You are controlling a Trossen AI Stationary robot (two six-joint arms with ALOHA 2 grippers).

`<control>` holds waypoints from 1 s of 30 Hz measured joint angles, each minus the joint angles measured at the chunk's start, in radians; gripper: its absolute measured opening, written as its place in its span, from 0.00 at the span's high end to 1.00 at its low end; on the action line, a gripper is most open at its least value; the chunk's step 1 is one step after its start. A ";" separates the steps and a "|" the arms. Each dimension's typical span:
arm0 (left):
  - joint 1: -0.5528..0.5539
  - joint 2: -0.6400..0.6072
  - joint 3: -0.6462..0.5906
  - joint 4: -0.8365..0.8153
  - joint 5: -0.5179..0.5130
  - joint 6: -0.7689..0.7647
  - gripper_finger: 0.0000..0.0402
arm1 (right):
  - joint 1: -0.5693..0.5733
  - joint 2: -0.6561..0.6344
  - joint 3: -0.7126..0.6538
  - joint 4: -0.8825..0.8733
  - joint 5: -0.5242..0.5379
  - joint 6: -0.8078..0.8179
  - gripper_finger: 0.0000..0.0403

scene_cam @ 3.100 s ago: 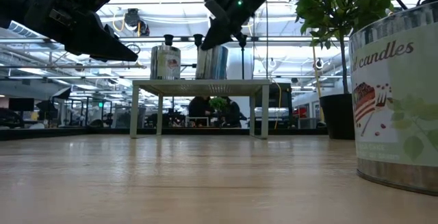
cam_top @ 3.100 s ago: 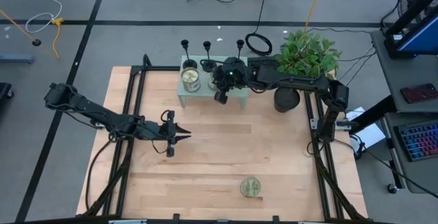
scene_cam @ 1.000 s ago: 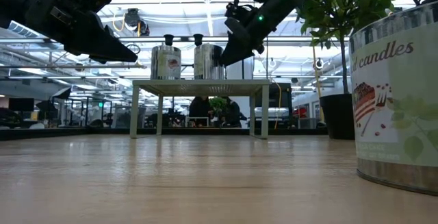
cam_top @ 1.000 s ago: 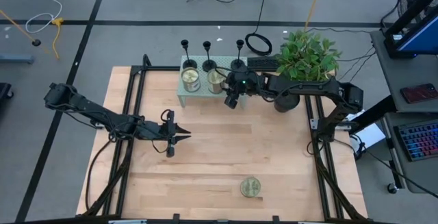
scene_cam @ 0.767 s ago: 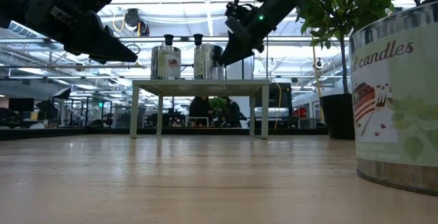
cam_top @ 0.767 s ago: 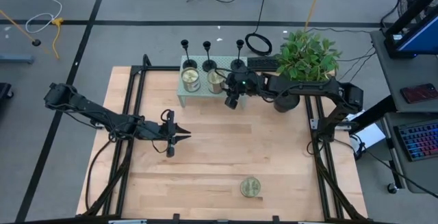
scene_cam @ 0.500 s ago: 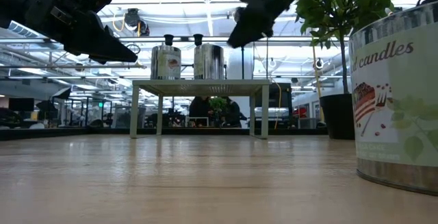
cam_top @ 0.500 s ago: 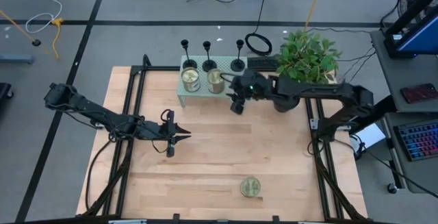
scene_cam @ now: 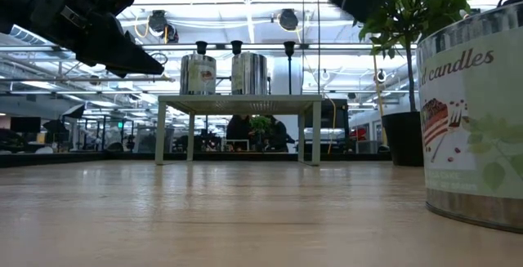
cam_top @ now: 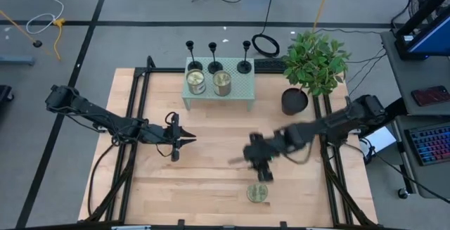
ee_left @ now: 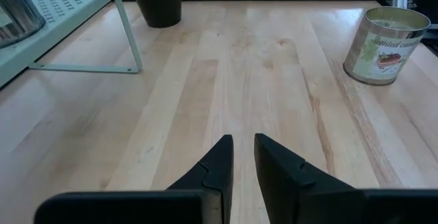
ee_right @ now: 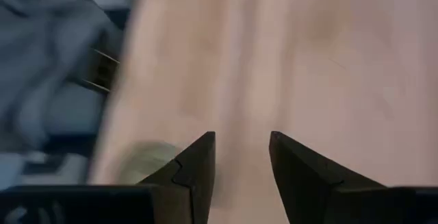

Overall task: Pick & Place candle stick holders
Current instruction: Put the scented candle on the shelf

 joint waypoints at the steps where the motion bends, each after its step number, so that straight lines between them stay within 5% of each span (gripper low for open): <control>1: 0.000 0.000 0.000 0.000 0.000 0.000 0.83 | 0.031 0.008 0.002 0.027 0.013 0.028 0.68; 13: 0.000 0.000 0.000 0.005 -0.001 -0.001 0.83 | 0.231 0.135 0.002 0.154 -0.117 0.160 0.68; 30: 0.001 0.000 0.000 0.008 -0.003 0.033 0.83 | 0.325 0.178 0.002 0.096 0.089 0.142 0.68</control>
